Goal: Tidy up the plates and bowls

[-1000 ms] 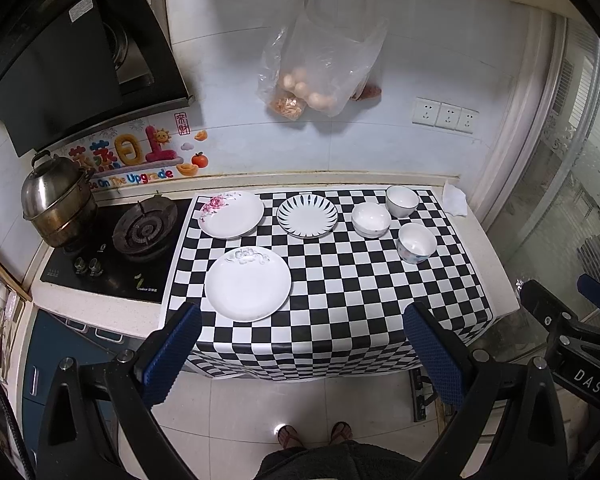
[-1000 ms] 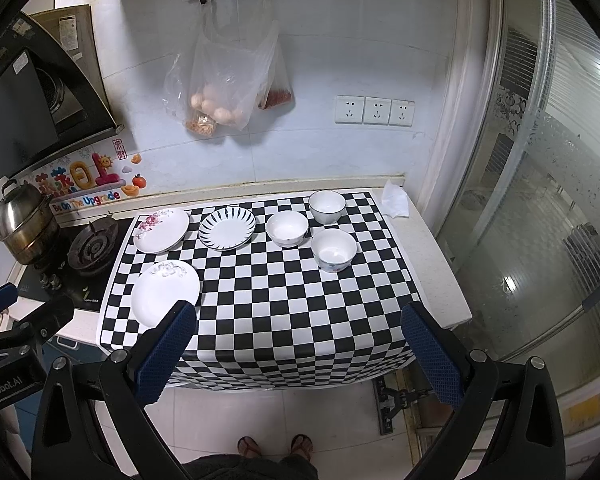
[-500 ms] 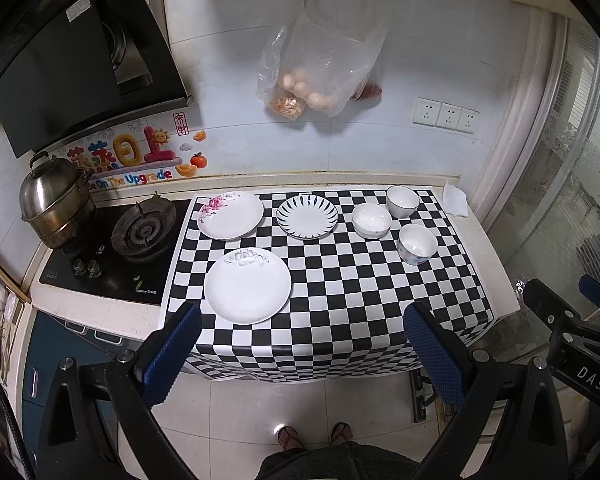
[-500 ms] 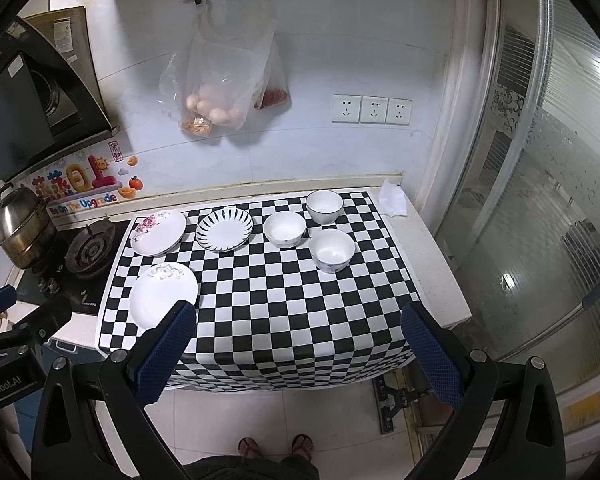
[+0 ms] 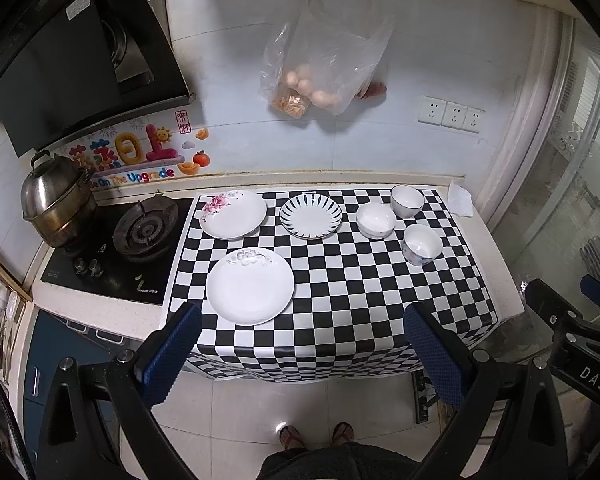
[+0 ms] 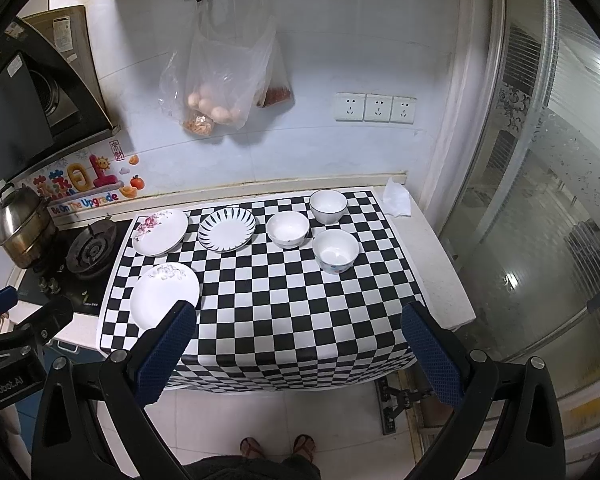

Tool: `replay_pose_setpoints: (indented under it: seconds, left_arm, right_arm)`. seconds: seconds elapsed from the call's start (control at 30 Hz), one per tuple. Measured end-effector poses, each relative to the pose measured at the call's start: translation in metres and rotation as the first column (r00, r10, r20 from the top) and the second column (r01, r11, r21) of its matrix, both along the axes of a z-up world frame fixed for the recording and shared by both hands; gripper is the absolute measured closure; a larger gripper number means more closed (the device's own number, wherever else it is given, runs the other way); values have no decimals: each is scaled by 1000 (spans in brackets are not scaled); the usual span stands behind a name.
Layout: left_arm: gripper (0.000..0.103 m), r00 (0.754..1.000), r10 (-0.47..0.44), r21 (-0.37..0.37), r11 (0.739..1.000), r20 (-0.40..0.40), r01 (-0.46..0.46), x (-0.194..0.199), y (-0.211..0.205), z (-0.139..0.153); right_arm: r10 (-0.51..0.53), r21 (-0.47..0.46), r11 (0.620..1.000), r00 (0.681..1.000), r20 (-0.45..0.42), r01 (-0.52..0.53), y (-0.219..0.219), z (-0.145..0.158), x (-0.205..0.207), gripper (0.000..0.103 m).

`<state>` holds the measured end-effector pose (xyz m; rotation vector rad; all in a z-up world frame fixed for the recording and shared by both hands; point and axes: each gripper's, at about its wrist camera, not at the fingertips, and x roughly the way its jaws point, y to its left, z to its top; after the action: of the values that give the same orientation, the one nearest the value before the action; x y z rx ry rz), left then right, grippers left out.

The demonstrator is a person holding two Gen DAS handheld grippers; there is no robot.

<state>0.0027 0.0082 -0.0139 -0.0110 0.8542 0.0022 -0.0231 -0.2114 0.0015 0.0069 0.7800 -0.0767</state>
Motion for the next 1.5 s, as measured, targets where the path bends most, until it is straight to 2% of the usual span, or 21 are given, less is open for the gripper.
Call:
replay_pose_setpoints:
  seconds: [0.27,0.4,0.53,0.67,0.87,0.93,1.0,1.13,1.27,1.37,1.43,1.5]
  left_arm:
    - [0,1000,26,11,1000,-5,-26,4,9,-10]
    - [0,997,83,45,996,-1,-83,19,14,-24]
    - [0,985,171,93,981,7,-171,38,29,-45]
    - [0,966,259,136,957,-19,-254,61,50,-72]
    - [0,926,345,174,932,-153,-318,117,102,-139]
    - [0,912,353,177,931,-208,-319,141,125,-167]
    - [2,900,338,149,940,-275,-308,165,148,-196]
    - [26,867,304,73,951,-395,-300,208,193,-249]
    - [34,836,243,25,964,-492,-265,244,219,-302]
    - [42,809,165,-11,978,-564,-207,267,226,-338]
    - [47,797,128,-36,982,-590,-184,279,230,-355]
    - [53,780,97,-51,985,-618,-164,289,231,-371]
  right_arm:
    - [3,15,1000,1000,-6,-2,1,-4,6,0]
    - [25,52,998,1000,2,-25,3,-17,22,0]
    - [103,89,991,994,28,-105,2,-43,47,0]
    - [221,157,965,973,-61,-209,13,-93,89,0]
    - [327,248,929,922,-206,-274,46,-176,176,0]
    - [349,286,919,899,-264,-273,62,-210,210,0]
    - [358,308,914,880,-312,-263,75,-238,237,0]
    - [362,354,909,840,-404,-221,108,-295,294,1]
    - [375,389,902,791,-483,-190,143,-347,341,4]
    - [373,386,906,751,-545,-170,164,-378,364,14]
    - [382,409,900,723,-576,-151,173,-395,375,27]
    - [386,417,898,701,-600,-137,180,-409,382,36]
